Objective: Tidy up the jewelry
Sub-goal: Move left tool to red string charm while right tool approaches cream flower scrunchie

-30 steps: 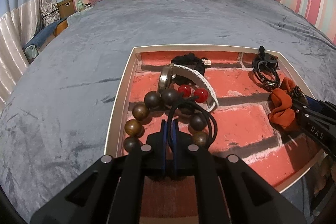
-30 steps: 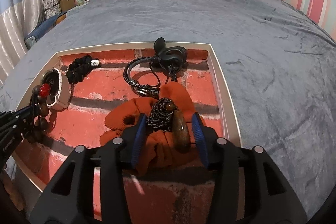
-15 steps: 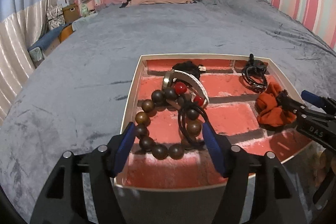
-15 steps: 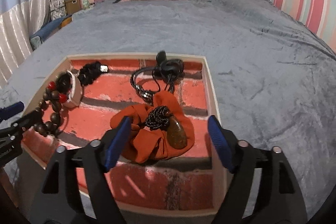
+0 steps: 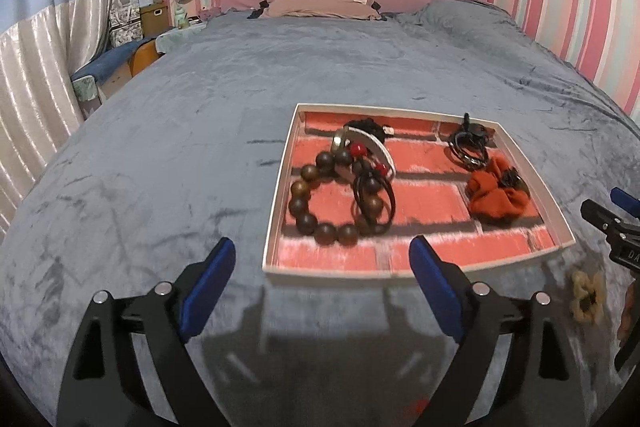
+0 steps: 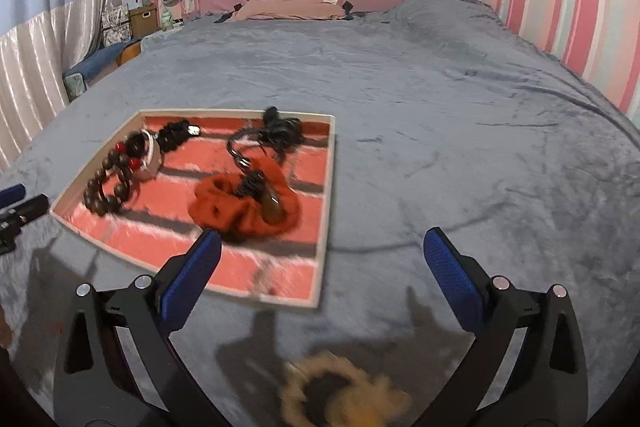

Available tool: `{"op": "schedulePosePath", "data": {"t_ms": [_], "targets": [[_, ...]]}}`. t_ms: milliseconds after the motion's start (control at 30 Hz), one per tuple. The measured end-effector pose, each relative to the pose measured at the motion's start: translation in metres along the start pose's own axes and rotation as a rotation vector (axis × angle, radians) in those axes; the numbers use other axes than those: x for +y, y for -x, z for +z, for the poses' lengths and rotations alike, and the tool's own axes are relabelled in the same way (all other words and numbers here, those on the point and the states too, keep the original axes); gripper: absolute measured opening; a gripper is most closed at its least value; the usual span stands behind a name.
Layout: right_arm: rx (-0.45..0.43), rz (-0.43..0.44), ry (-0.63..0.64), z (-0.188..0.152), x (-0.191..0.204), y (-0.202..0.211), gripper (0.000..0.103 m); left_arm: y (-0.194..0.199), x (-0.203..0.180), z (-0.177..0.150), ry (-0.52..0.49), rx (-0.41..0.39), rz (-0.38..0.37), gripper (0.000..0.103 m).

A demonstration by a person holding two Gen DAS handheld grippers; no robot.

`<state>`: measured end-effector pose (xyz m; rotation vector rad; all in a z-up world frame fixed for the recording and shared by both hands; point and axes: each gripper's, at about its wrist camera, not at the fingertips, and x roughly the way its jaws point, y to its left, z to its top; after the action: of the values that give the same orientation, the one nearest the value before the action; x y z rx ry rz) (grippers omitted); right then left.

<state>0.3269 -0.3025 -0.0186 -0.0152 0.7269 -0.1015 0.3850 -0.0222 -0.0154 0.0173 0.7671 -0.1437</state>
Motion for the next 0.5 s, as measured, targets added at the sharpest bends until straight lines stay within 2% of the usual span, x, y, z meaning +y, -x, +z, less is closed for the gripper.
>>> {"op": "schedulePosePath", "data": {"t_ms": [233, 500], "targets": [[0.022, 0.001, -0.047, -0.039, -0.022, 0.019, 0.099, 0.027, -0.007, -0.035, 0.059, 0.023, -0.058, 0.091], [0.059, 0.016, -0.065, -0.086, -0.019, 0.026, 0.099, 0.037, -0.044, -0.075, -0.032, 0.056, -0.053, 0.091]]}}
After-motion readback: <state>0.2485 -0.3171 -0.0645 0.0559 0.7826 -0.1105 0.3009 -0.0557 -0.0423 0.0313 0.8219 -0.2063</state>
